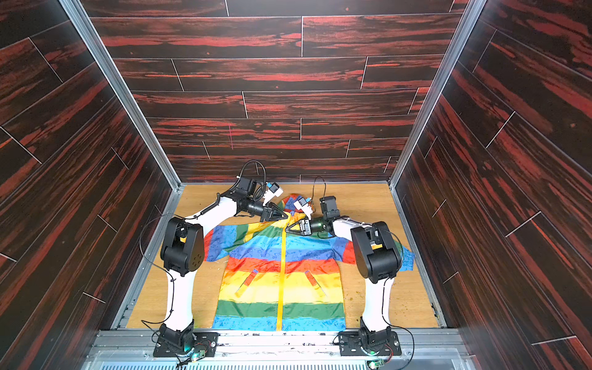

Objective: Unzip the jacket
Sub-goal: Unzip the zipper on the jacket.

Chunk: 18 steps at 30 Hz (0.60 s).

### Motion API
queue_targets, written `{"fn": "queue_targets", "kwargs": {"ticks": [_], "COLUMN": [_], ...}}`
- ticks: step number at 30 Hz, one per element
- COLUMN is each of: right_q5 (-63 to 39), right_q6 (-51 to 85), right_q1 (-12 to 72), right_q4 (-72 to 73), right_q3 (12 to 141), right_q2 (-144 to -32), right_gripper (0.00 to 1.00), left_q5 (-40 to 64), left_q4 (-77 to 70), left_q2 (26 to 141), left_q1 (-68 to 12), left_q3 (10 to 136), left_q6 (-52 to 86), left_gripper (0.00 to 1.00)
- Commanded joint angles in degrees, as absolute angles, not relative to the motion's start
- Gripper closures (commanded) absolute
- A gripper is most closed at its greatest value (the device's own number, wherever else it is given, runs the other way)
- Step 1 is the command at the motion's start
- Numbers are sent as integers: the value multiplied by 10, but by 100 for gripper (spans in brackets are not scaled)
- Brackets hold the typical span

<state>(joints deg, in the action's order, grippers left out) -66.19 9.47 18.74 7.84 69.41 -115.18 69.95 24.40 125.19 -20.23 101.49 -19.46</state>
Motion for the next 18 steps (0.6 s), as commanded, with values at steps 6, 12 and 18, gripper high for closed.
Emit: {"fn": "queue_targets", "kwargs": {"ticks": [6,12,18], "right_q5": [-683,-622,-600], "right_q6": [149,204,287], "right_q1": [193,192,192], "right_q4": [169,240,346], "right_q3": [669,640,614], "right_q2": [-1164,-1158,-1164], "right_gripper": [67,66,62], "left_q5": [718,718,720], "left_q4": [244,244,244], "left_q2": [1231,1230,1230], "left_q1": [-206,-206,-207], "left_q3": [1031,1030,1030], "left_q6": [-199,-198,-199], "left_gripper": [100,100,100]}}
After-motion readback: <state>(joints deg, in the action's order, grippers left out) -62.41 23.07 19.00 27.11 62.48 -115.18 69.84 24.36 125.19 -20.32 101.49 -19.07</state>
